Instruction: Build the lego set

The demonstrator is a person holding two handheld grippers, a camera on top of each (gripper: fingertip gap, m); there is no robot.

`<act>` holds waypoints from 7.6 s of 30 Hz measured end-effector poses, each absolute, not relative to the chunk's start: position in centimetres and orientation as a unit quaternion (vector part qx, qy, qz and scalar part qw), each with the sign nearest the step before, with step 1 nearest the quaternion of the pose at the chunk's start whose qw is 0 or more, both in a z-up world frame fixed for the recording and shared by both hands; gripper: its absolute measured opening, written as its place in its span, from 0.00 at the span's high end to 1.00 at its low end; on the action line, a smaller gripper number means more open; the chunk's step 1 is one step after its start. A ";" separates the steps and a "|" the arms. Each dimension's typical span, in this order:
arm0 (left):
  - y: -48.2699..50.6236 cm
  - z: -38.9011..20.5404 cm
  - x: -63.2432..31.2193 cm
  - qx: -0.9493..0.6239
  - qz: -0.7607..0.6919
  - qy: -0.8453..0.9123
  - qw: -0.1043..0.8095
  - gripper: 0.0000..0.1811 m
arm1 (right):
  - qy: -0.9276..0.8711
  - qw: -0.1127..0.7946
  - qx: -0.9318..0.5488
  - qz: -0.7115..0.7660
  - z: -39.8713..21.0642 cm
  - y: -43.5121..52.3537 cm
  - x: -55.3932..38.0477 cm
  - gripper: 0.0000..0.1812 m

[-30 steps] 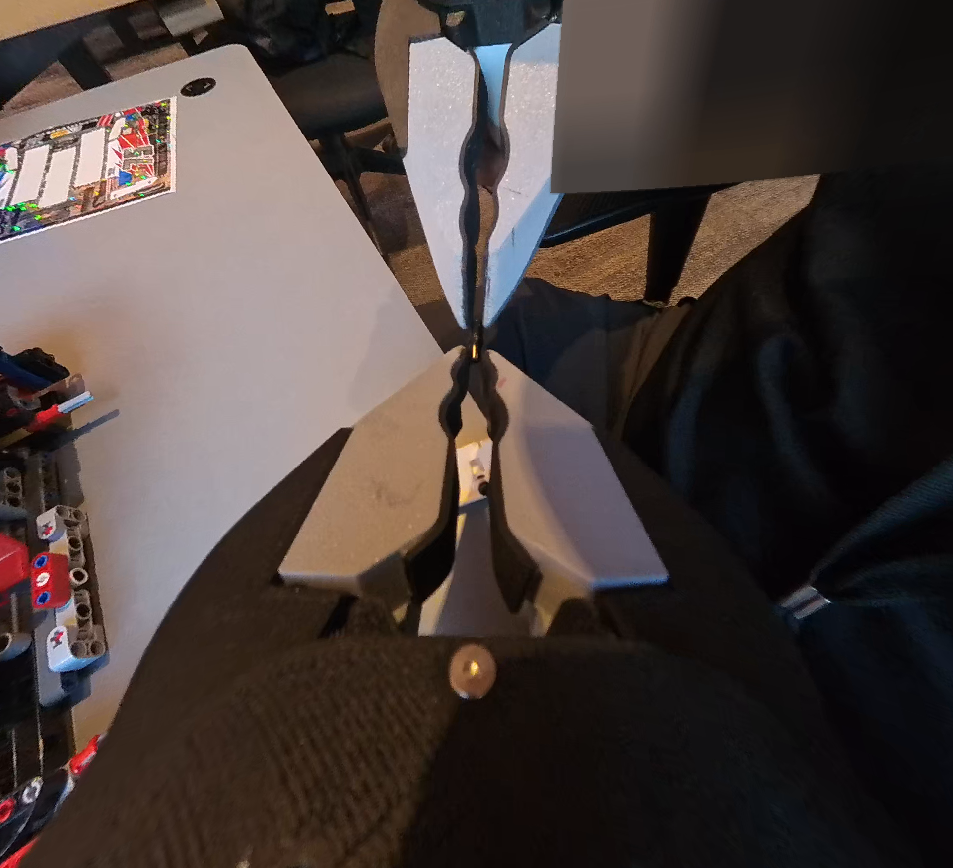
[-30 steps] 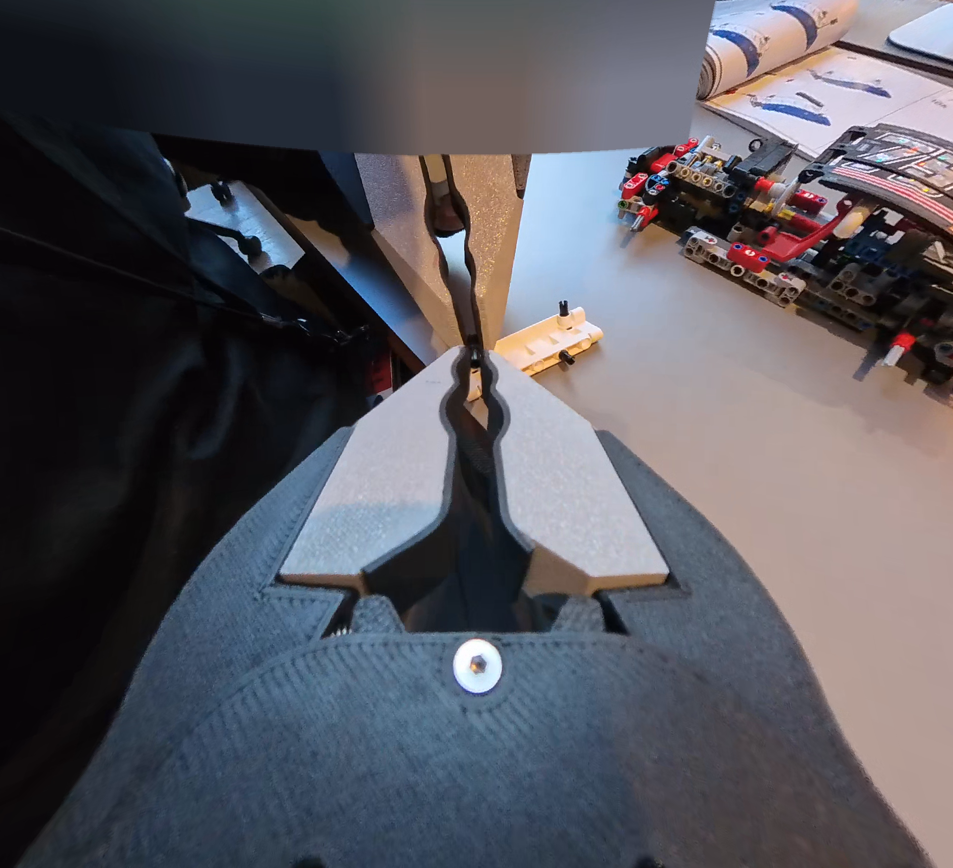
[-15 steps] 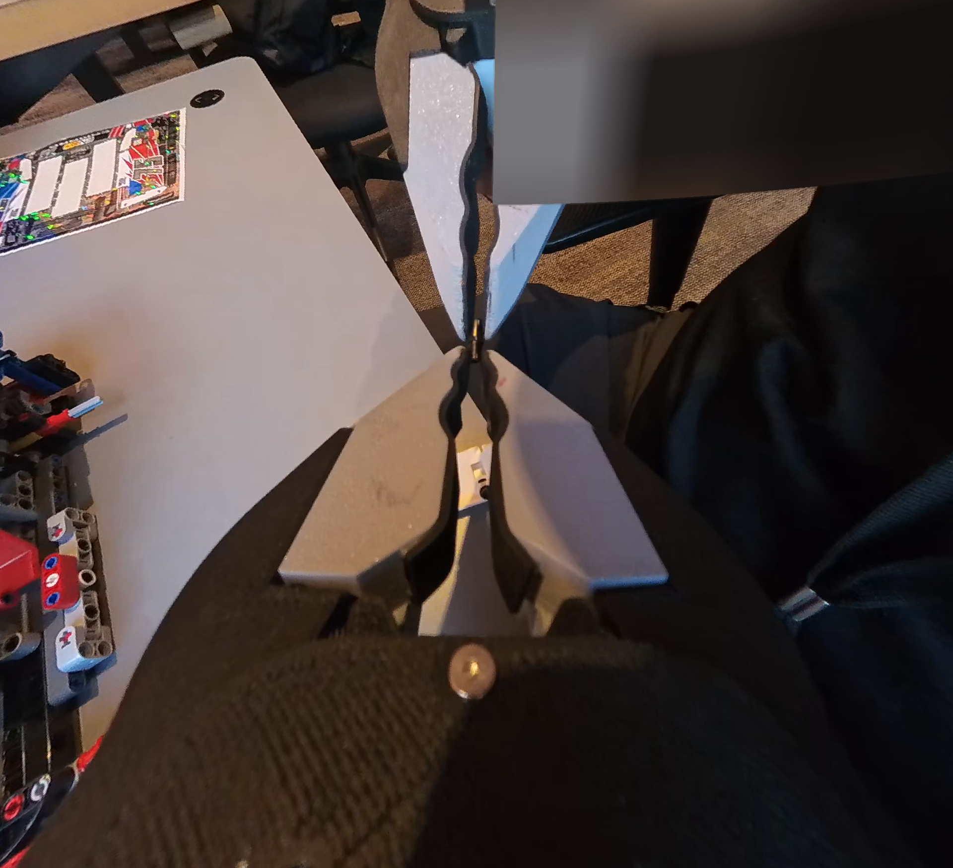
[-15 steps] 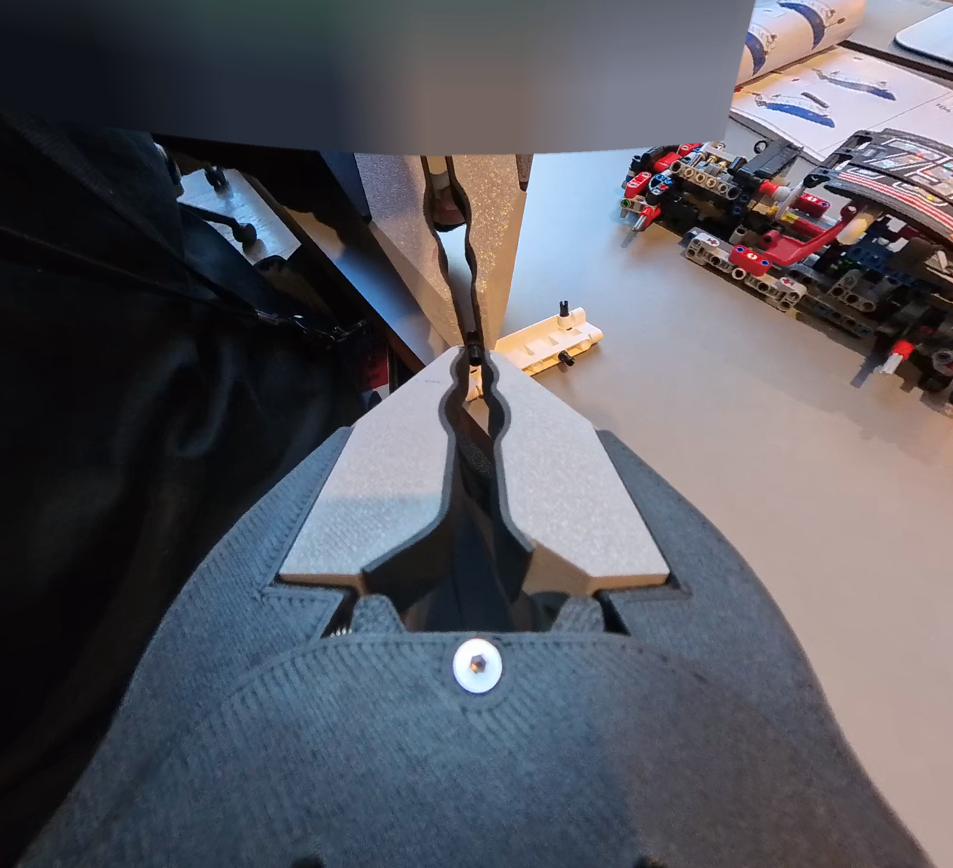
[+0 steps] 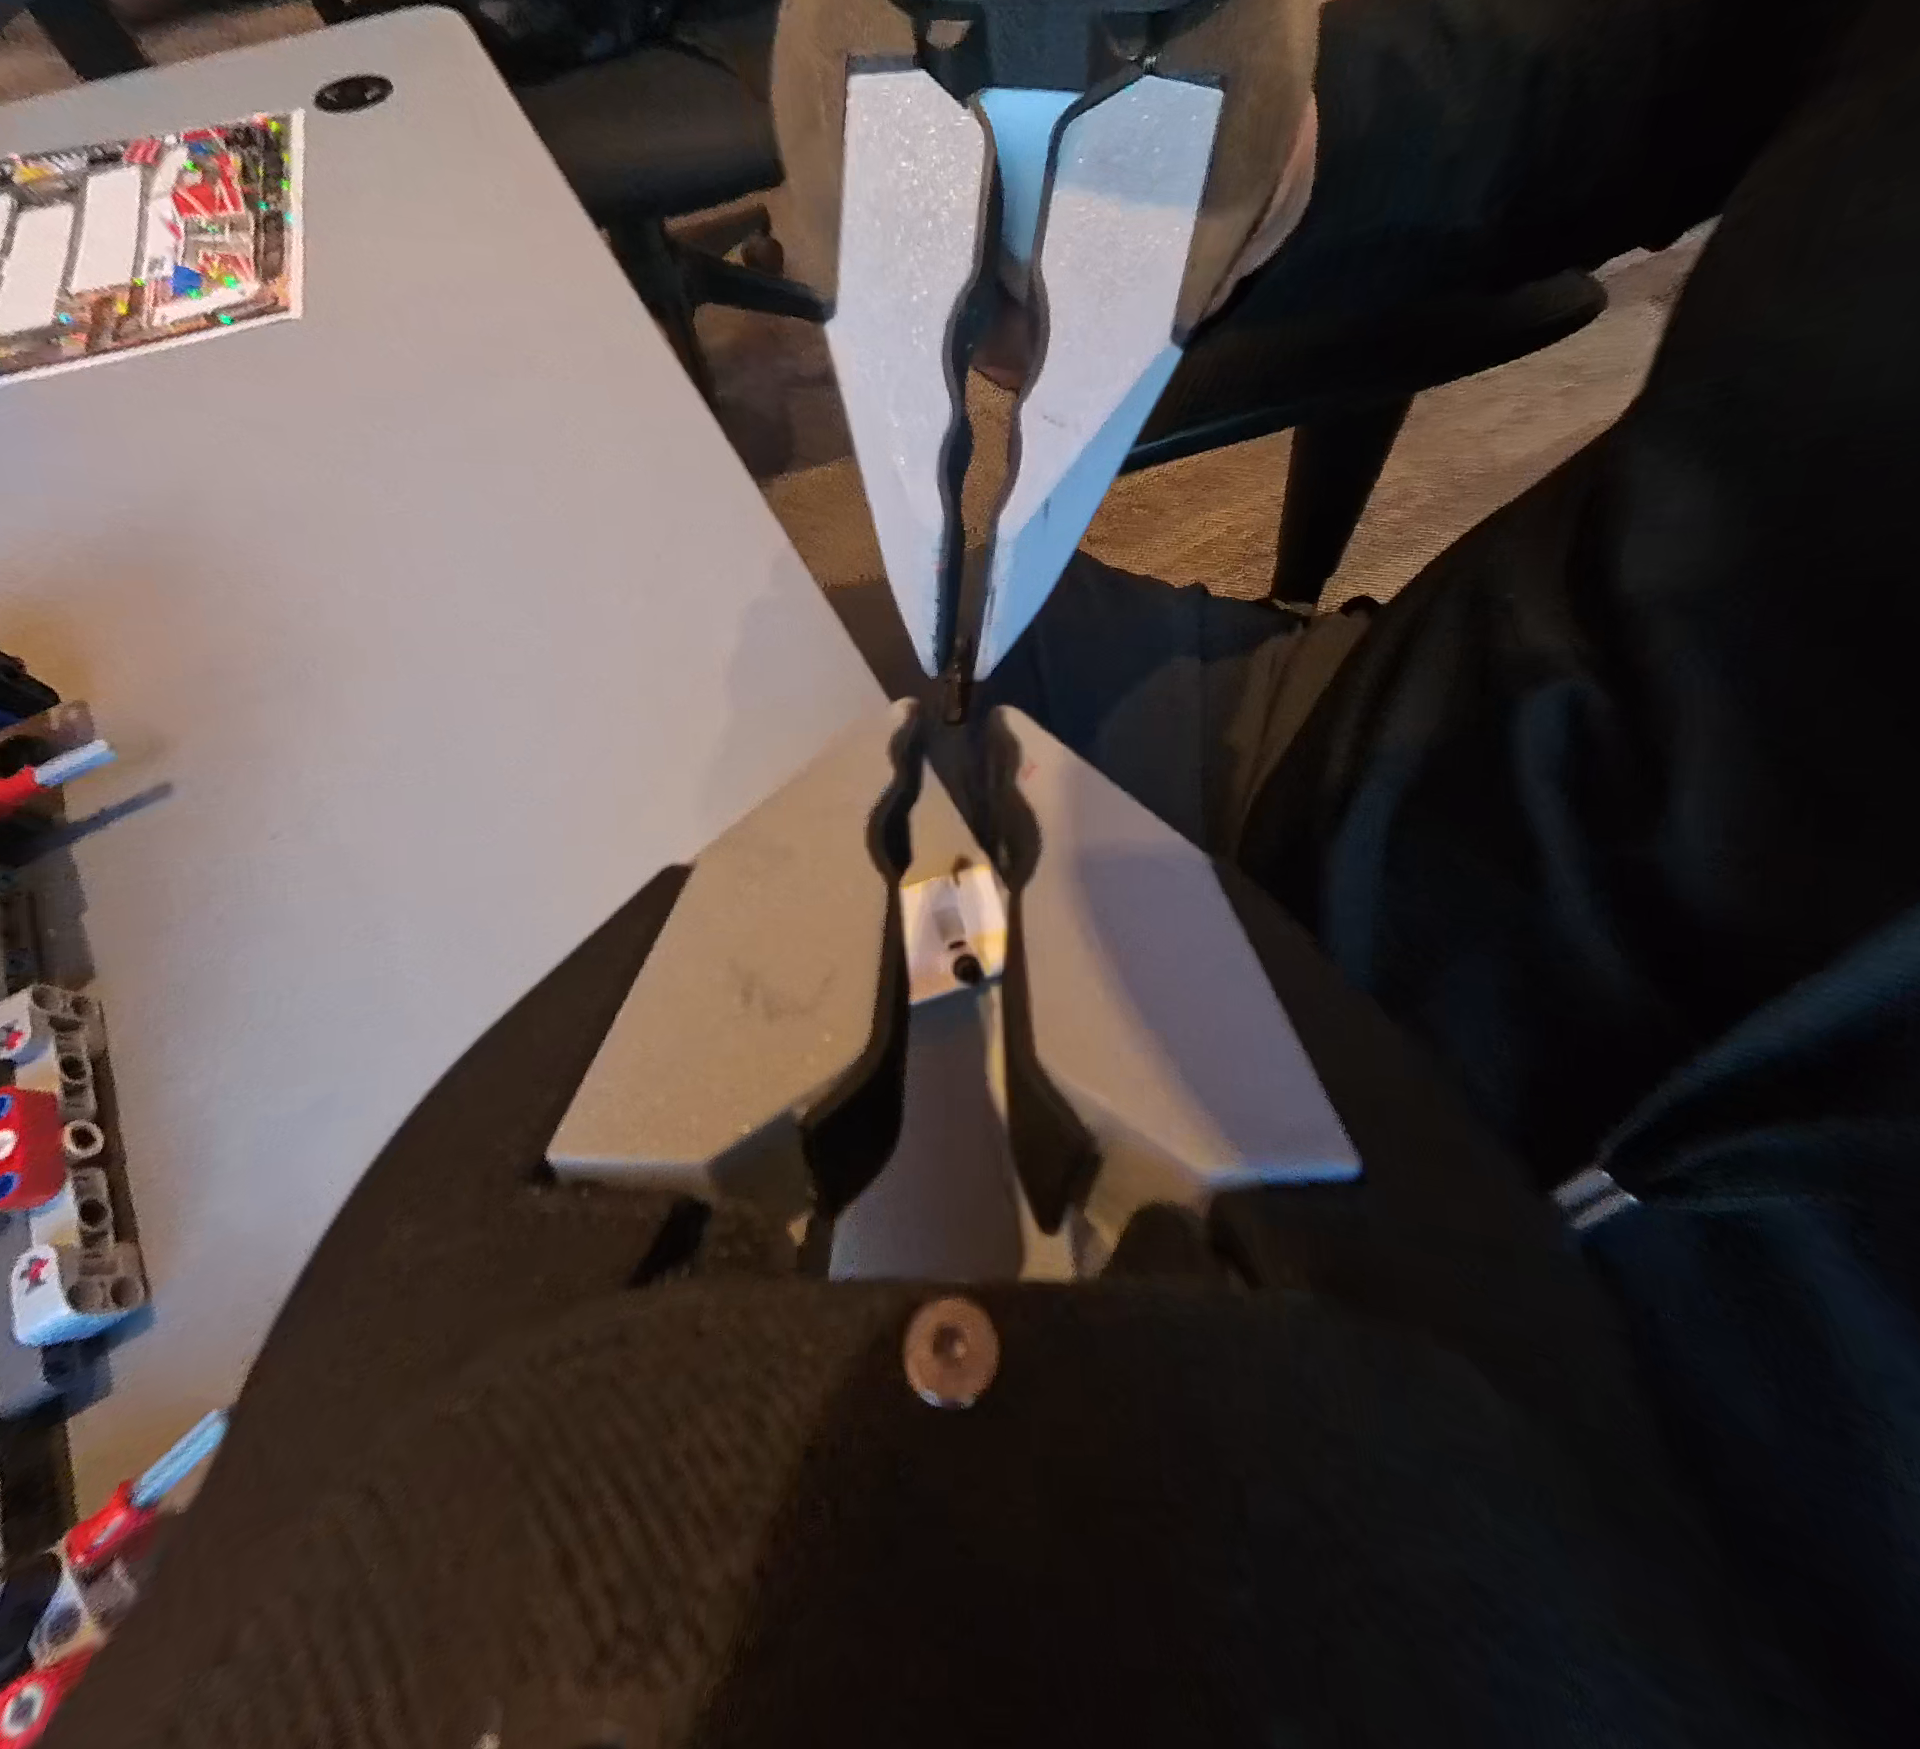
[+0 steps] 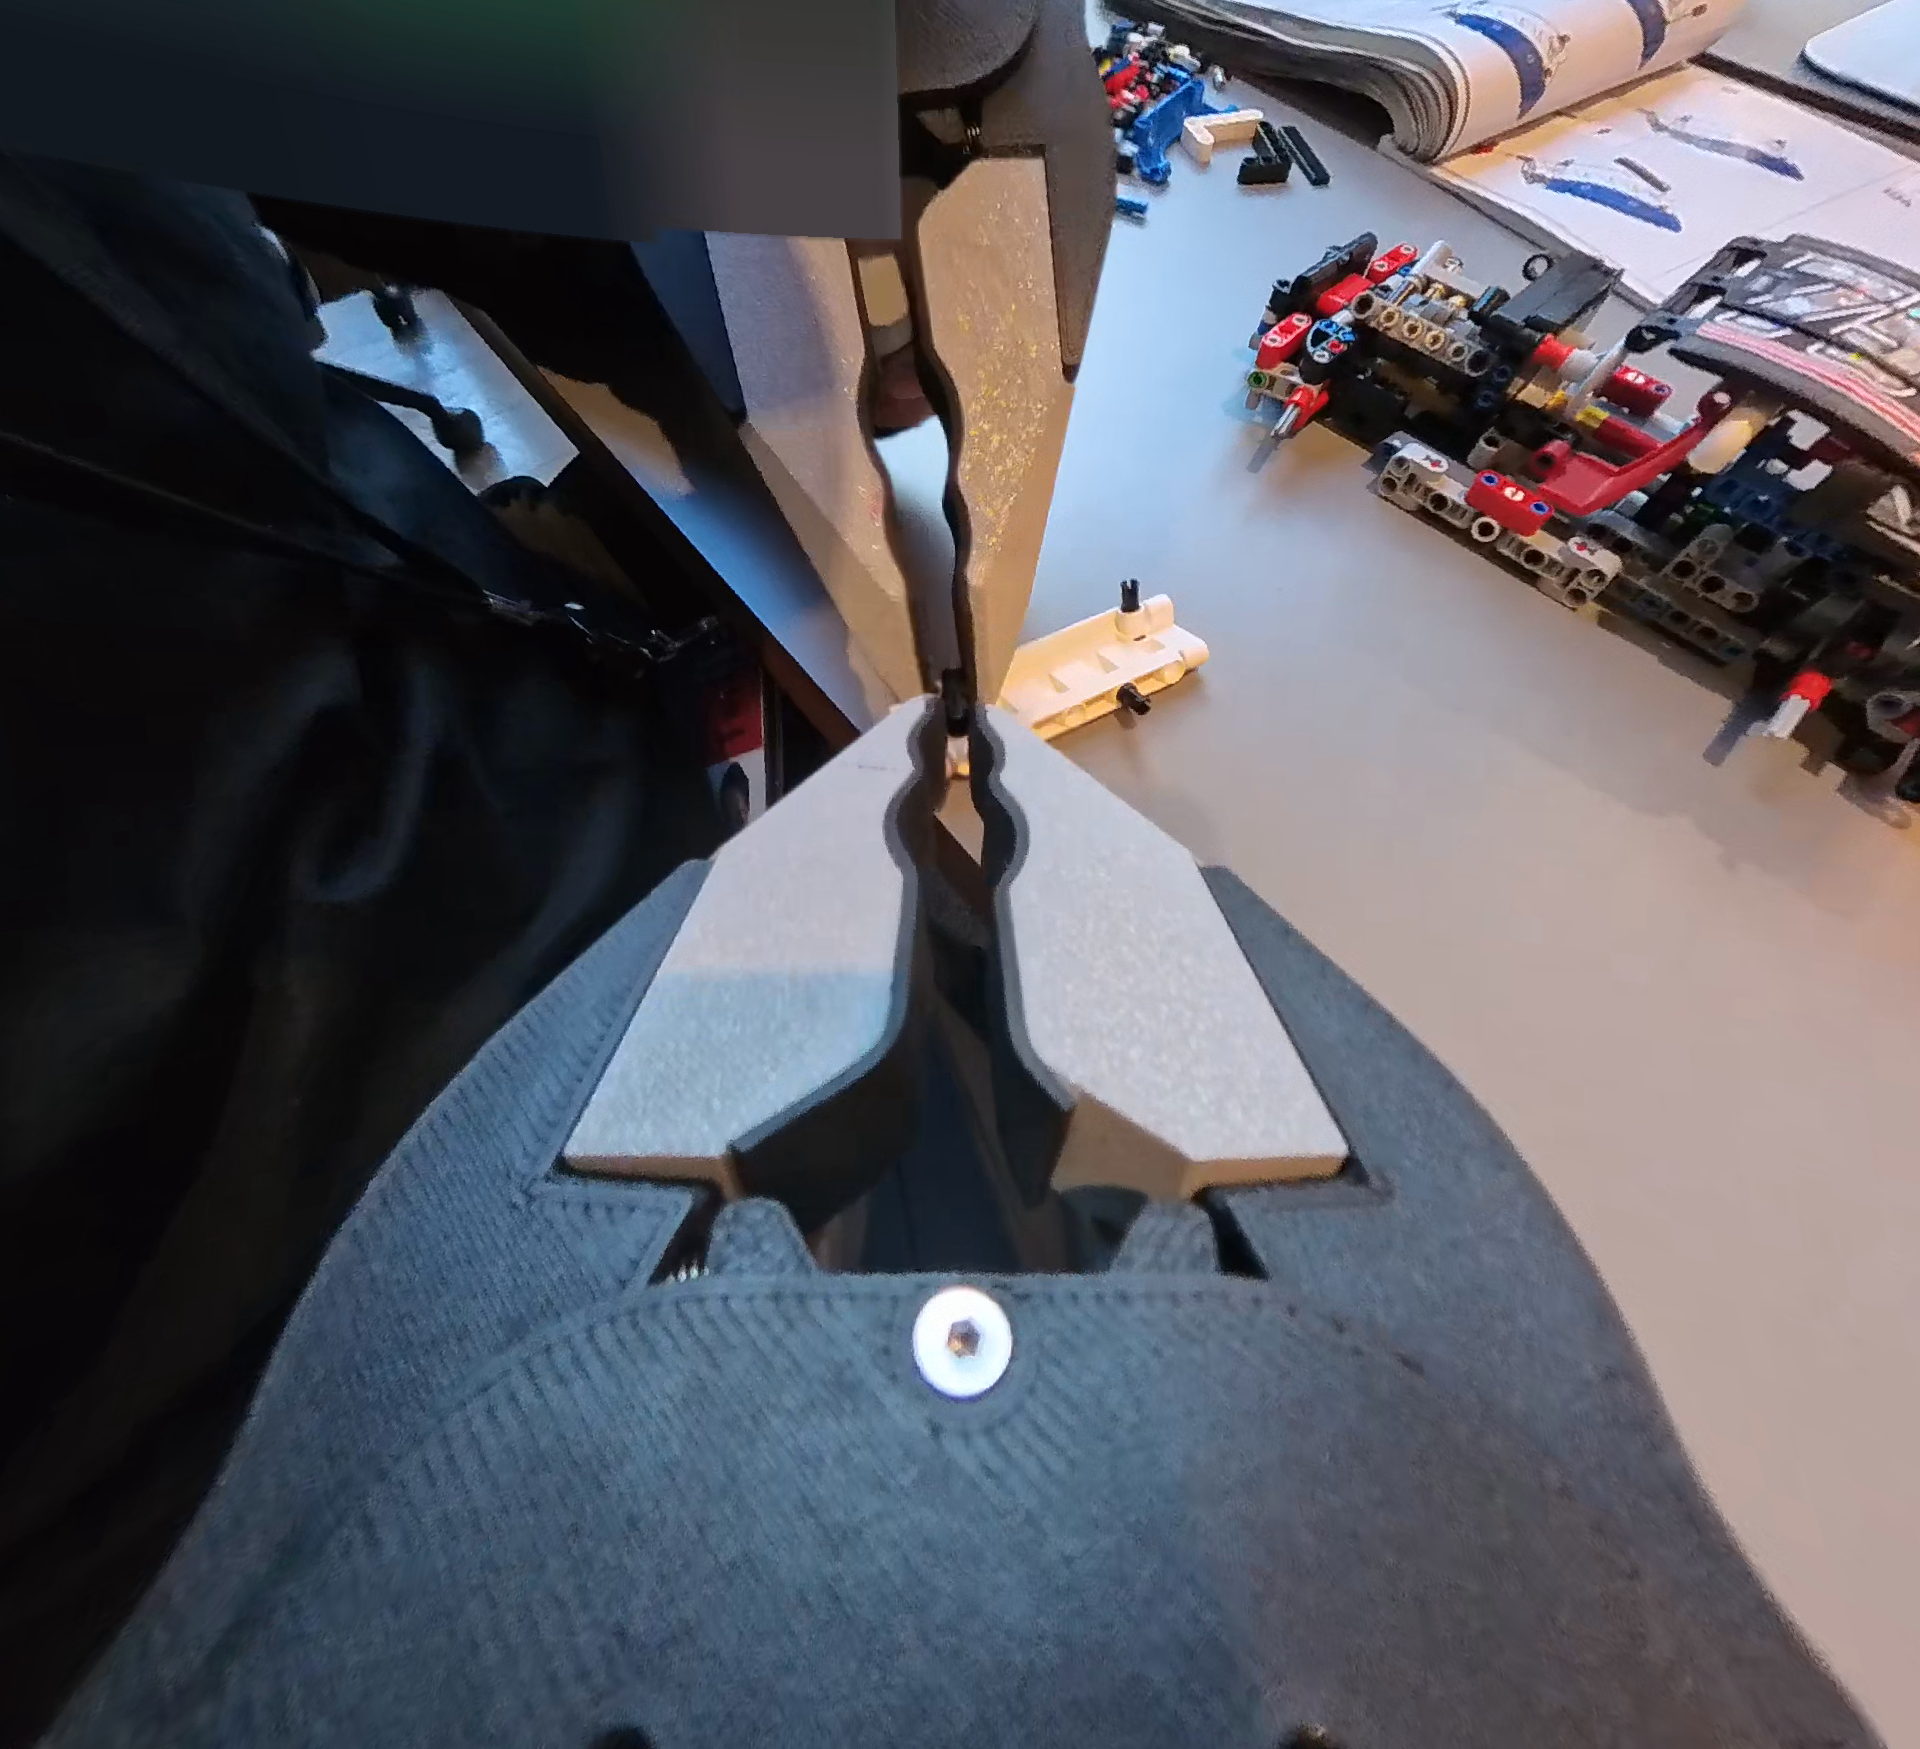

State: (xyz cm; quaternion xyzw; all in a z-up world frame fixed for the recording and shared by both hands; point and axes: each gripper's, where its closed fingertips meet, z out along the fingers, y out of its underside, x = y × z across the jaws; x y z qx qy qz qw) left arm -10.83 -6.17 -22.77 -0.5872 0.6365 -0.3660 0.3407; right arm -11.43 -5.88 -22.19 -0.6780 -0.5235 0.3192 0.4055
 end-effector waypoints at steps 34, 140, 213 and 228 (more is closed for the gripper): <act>-2.6 -27.9 -14.0 -0.654 -0.226 0.691 0.211 0.92 | -0.582 0.343 -0.680 0.285 -27.1 -3.6 -12.2 0.99; -3.4 -27.9 -11.9 -0.623 -0.280 0.685 0.254 0.87 | -0.581 0.309 -0.711 0.250 -27.1 -4.9 -11.3 0.99; -2.9 -27.9 -12.4 -0.644 -0.281 0.653 0.282 0.87 | -0.247 0.379 -0.781 0.430 -27.3 -4.3 -11.8 0.99; -2.7 -27.9 -12.5 -0.645 -0.279 0.653 0.283 0.87 | -0.452 0.355 -0.754 0.318 -27.3 -4.1 -11.8 0.99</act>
